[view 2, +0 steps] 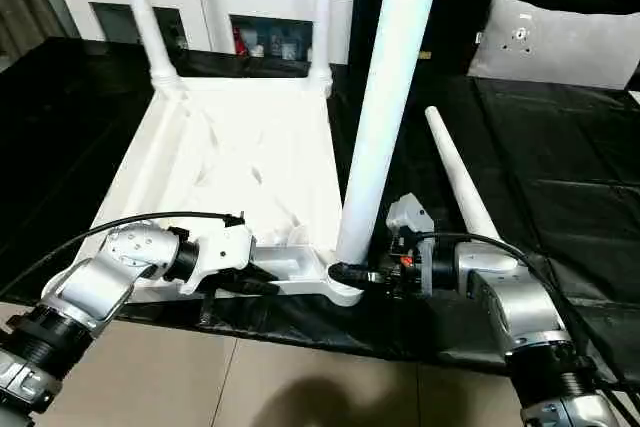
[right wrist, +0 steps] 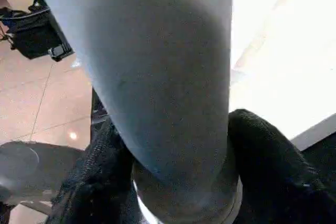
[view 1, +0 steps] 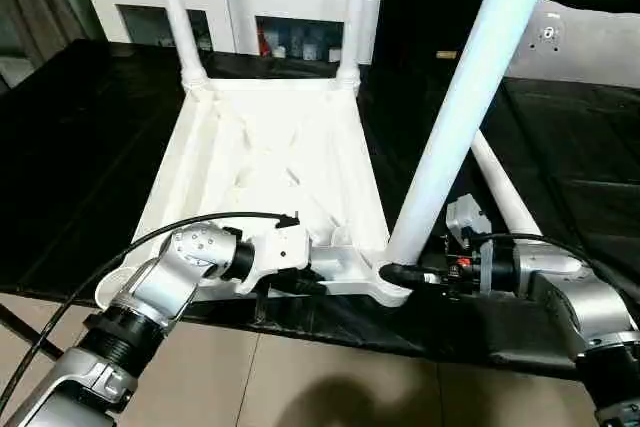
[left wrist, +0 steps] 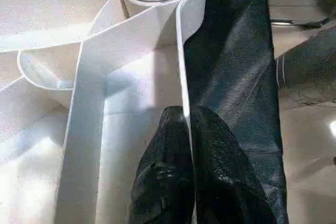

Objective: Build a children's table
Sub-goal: Rotate leg to tighten

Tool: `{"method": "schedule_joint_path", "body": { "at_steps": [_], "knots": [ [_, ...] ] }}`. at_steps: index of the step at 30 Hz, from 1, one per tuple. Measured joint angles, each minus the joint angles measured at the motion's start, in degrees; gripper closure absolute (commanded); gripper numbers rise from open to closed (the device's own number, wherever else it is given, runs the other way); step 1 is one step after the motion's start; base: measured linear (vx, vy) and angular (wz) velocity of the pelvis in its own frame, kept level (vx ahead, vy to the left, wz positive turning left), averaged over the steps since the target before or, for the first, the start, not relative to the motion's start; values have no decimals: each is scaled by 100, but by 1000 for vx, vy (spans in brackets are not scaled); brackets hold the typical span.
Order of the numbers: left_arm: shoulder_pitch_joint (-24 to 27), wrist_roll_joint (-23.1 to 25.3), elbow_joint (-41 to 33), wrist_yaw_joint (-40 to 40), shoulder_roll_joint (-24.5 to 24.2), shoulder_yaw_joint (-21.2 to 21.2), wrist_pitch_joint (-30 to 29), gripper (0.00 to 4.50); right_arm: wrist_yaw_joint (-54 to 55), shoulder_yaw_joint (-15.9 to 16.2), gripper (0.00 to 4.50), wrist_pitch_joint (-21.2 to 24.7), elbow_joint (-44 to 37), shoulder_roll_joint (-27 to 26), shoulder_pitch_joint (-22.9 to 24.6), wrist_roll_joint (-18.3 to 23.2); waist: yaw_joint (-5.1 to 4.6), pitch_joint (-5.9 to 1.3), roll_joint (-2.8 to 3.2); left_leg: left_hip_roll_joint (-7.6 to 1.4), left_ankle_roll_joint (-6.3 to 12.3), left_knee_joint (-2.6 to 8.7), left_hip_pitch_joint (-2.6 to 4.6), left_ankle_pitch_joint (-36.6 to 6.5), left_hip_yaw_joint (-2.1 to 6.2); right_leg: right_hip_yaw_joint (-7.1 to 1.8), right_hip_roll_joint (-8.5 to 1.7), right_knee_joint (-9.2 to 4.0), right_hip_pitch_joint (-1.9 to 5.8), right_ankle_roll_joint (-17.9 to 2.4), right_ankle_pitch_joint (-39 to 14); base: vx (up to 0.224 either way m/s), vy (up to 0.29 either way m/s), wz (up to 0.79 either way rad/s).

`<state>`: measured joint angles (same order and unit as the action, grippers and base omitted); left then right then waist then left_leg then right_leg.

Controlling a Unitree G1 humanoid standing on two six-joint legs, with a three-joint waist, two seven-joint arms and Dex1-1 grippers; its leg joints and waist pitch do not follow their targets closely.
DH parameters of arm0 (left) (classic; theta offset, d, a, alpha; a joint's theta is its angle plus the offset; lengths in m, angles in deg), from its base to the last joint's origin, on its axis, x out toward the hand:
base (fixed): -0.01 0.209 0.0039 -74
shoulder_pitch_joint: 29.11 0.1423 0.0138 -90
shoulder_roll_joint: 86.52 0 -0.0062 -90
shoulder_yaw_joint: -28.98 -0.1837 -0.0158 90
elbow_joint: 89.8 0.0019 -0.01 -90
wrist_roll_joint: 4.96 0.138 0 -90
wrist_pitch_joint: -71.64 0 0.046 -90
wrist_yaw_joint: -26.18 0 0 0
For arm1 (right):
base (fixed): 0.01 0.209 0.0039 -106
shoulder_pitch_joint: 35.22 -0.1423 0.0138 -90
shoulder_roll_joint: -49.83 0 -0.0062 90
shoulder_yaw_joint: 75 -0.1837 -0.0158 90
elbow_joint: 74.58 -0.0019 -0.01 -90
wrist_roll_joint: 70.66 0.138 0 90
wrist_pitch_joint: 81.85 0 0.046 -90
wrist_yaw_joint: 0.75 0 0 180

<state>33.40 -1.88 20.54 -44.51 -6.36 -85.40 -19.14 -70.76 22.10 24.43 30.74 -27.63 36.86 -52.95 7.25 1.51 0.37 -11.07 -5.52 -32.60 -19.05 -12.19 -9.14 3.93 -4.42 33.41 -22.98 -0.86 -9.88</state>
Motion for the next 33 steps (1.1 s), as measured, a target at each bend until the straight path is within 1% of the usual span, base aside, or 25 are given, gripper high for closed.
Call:
{"method": "schedule_joint_path", "body": {
  "at_steps": [3, 8, 12, 13, 14, 16, 17, 19, 20, 23, 25, 27, 29, 30, 31, 32, 33],
  "knots": [
    [1, -13, 13, -30, 1, 0, 0, 450, 1, 5, 213, -8, -77, 23, 42, -16, 8, -1, 0, 0, -8, -4, 2, -4, 0, -1, 0, 5, 2, 0, 0, 0, 0, 0],
    [5, -43, 28, -52, 4, -10, -2, 450, 18, 4, 217, -13, -158, 20, 116, -23, 16, -5, -2, -2, -13, -6, 6, -8, 1, -1, 0, 8, 5, 1, 0, 0, 0, 0],
    [25, -65, 22, -50, 33, -5, -66, 450, 175, -60, 218, 5, -359, -84, 311, -5, 44, -18, 11, -2, -13, -6, 7, -8, 0, -2, 0, 8, 6, 2, -3, 0, 0, 0],
    [37, -67, -4, -28, 68, 1, -141, 450, 251, -62, 218, 24, -423, -102, 351, -6, 47, -21, 13, -2, -14, -4, 9, -8, 0, -1, 0, 8, 7, 2, -3, 0, 0, 0],
    [104, -70, -80, 67, 106, 69, -348, 450, 505, -94, 219, 72, -527, -208, 418, -60, 41, -32, 13, -5, -15, -3, 17, -8, 0, -1, 2, 12, 10, 2, -3, 0, 0, 0],
    [162, -56, -147, 240, 143, 172, -647, 450, 934, -126, 222, 115, -556, -442, 432, -162, -13, -41, 17, -4, -18, -5, 36, -6, 0, -3, 2, 19, 22, -5, 1, 0, 0, 0],
    [211, -54, -193, 484, 261, 280, -945, 450, 1364, -218, 223, 145, -522, -666, 426, -256, -88, -41, 18, -2, -20, -5, 58, -6, 1, -8, 1, 19, 35, 19, -10, 0, 0, 0],
    [257, -22, -231, 959, 558, 451, -1428, 450, 2120, -390, 225, 227, -389, -1053, 342, -396, -197, -29, 10, 0, -24, -8, 93, -4, 11, -8, -2, 15, 54, 27, -14, -57, -5, -6],
    [273, 2, -264, 1334, 830, 551, -1754, 450, 2683, -522, 228, 308, -273, -1316, 230, -492, -279, -13, 4, 2, -24, -14, 99, -4, 22, 0, -3, 4, 55, 29, -15, -71, 1, -10],
    [304, -6, -406, 2129, 1452, 721, -2492, 450, 3825, -743, 230, 487, -5, -1766, -89, -674, -453, 7, -3, 7, -24, -16, 82, -3, 64, 49, -5, -75, 58, 30, -15, -63, 19, -12],
    [290, 11, -416, 2636, 1784, 826, -2832, 450, 4510, -852, 230, 566, 227, -2076, -339, -786, -542, 8, 24, 4, -23, -13, 75, -4, 90, 116, -15, -145, 80, 29, -15, 0, 0, 0],
    [276, 81, -404, 3096, 2090, 909, -2992, 450, 5016, -934, 230, 494, 525, -2283, -559, -868, -570, 19, 37, 6, -22, -11, 68, -4, 94, 194, -61, -176, 86, 29, -15, 0, 0, 0],
    [243, 189, -346, 3486, 2389, 944, -3029, 450, 5334, -1050, 230, 294, 810, -2411, -733, -928, -582, 26, 54, 3, -19, -7, 46, -5, 94, 252, -87, -227, 93, 29, -15, 0, 0, 0],
    [225, 214, -332, 3587, 2470, 944, -3048, 450, 5413, -1104, 198, 243, 868, -2447, -773, -940, -579, 28, 60, 2, -17, -4, 26, -4, 96, 261, -90, -245, 93, 29, -15, 0, 0, 0],
    [216, 239, -332, 3652, 2510, 934, -3057, 450, 5479, -1128, 178, 196, 908, -2476, -794, -943, -576, 28, 61, 1, -5, -5, 14, 3, 96, 260, -92, -247, 92, 27, -13, 0, 0, 0],
    [213, 288, -340, 3677, 2512, 895, -3046, 450, 5510, -1175, 178, 160, 960, -2522, -826, -944, -575, 26, 61, 2, 1, -5, 13, 7, 94, 251, -91, -245, 92, 26, -11, 0, 0, 0],
    [214, 332, -363, 3684, 2484, 852, -3018, 450, 5513, -1236, 163, 161, 974, -2571, -864, -905, -574, 25, 59, 3, 3, -5, 14, 6, 91, 244, -91, -241, 92, 17, 1, 0, 0, 0]
  ]
}}
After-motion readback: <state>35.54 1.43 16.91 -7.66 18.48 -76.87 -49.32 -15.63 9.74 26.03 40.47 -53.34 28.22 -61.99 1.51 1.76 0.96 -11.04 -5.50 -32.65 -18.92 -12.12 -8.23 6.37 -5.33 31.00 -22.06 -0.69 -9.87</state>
